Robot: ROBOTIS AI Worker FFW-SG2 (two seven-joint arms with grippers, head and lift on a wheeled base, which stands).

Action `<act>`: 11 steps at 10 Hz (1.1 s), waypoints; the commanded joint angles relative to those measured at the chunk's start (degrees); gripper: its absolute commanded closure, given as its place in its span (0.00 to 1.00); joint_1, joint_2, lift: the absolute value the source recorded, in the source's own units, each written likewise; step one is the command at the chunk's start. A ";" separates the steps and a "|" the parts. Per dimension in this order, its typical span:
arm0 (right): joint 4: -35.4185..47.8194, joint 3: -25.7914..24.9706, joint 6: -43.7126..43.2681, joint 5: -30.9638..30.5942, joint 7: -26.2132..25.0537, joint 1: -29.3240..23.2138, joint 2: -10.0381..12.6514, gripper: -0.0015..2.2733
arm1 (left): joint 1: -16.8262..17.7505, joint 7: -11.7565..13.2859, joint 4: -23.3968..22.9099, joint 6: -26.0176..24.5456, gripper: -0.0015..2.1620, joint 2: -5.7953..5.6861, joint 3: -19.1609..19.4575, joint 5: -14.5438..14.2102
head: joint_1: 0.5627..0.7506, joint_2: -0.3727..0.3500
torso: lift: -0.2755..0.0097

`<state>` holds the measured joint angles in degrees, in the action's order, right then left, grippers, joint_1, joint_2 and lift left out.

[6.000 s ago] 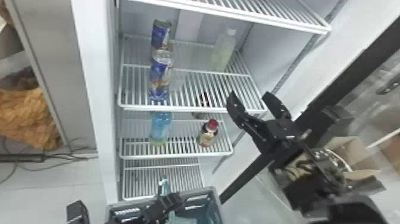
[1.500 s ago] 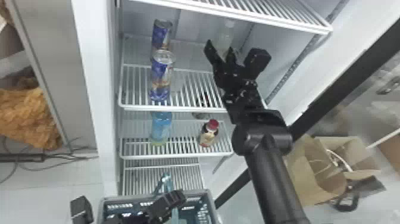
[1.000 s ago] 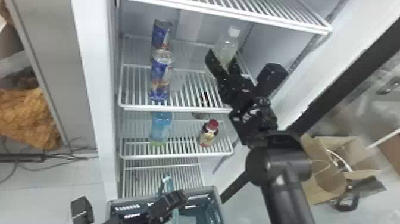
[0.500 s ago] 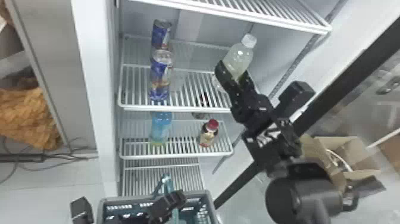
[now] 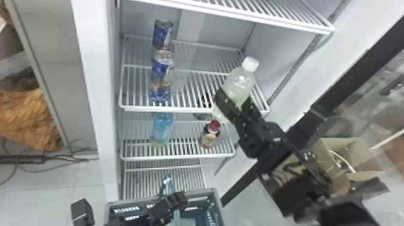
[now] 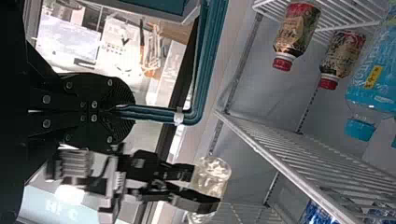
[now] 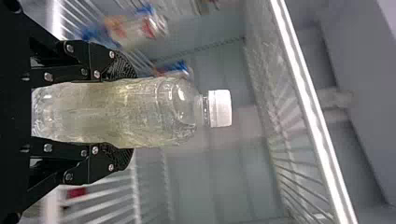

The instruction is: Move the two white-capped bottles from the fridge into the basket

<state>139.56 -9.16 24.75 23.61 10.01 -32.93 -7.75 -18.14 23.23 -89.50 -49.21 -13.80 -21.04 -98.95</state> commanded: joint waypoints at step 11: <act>26.03 -9.23 41.06 -1.44 5.46 -17.98 1.07 0.37 | 0.00 -0.03 0.00 -0.15 0.54 -0.18 0.24 0.23 | 0.70 0.03 | 0.97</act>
<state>165.02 -18.20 63.50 22.52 15.48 -50.80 -6.64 -18.14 23.20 -89.50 -49.35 -13.97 -20.90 -98.75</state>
